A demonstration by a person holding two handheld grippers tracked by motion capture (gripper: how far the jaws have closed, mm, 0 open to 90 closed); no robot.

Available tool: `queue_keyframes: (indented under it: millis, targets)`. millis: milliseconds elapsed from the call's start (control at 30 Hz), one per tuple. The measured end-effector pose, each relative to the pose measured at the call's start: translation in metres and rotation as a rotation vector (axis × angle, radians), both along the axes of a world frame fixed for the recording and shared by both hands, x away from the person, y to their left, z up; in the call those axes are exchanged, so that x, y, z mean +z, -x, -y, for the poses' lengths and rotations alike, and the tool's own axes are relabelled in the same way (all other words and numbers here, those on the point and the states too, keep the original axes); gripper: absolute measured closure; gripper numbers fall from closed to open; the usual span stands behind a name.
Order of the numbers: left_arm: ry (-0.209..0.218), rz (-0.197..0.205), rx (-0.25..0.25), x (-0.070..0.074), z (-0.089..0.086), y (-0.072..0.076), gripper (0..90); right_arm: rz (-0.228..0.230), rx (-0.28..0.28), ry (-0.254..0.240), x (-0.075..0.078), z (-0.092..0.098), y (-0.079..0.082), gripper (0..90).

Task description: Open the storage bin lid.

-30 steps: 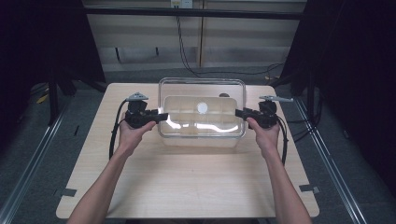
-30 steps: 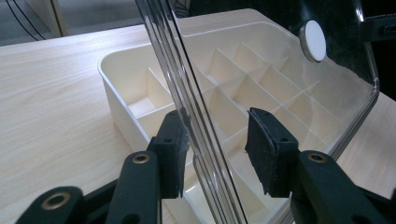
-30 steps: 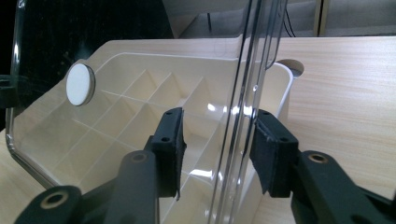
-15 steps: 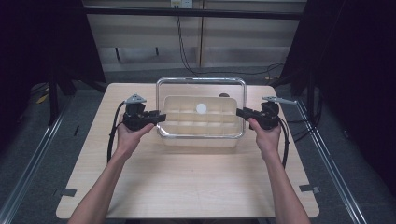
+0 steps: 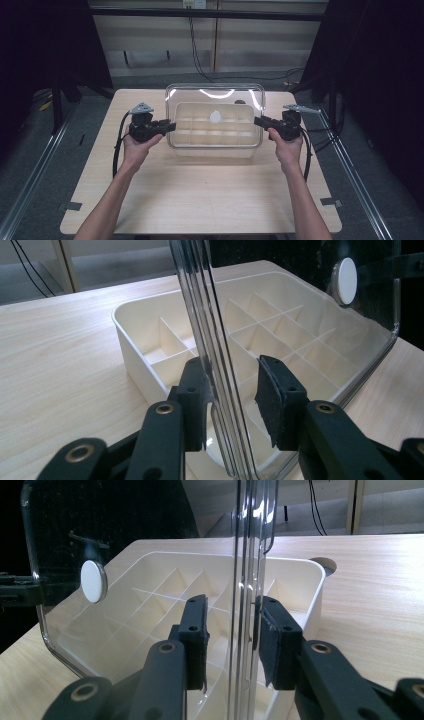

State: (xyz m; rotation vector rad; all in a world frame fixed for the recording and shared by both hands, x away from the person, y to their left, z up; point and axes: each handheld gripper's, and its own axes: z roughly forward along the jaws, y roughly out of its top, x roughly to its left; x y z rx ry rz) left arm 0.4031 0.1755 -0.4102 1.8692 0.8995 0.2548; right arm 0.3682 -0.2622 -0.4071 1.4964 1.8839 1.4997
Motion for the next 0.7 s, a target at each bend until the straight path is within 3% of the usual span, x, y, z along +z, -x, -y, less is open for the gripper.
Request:
queue_keyframes:
  millis: [233, 333, 700]
  targets:
    - [-0.044, 0.001, -0.012, -0.001, -0.001, 0.002, 68.6, -0.002, 0.011, 0.021, 0.000, -0.001, 0.007, 68.5]
    - [-0.018, -0.005, -0.017, -0.002, -0.002, 0.004, 69.8, 0.003, 0.008, 0.008, -0.004, 0.000, 0.011, 69.0]
    - [-0.016, 0.003, -0.032, 0.003, -0.007, 0.014, 71.7, 0.005, 0.024, -0.015, -0.005, 0.001, 0.021, 69.4]
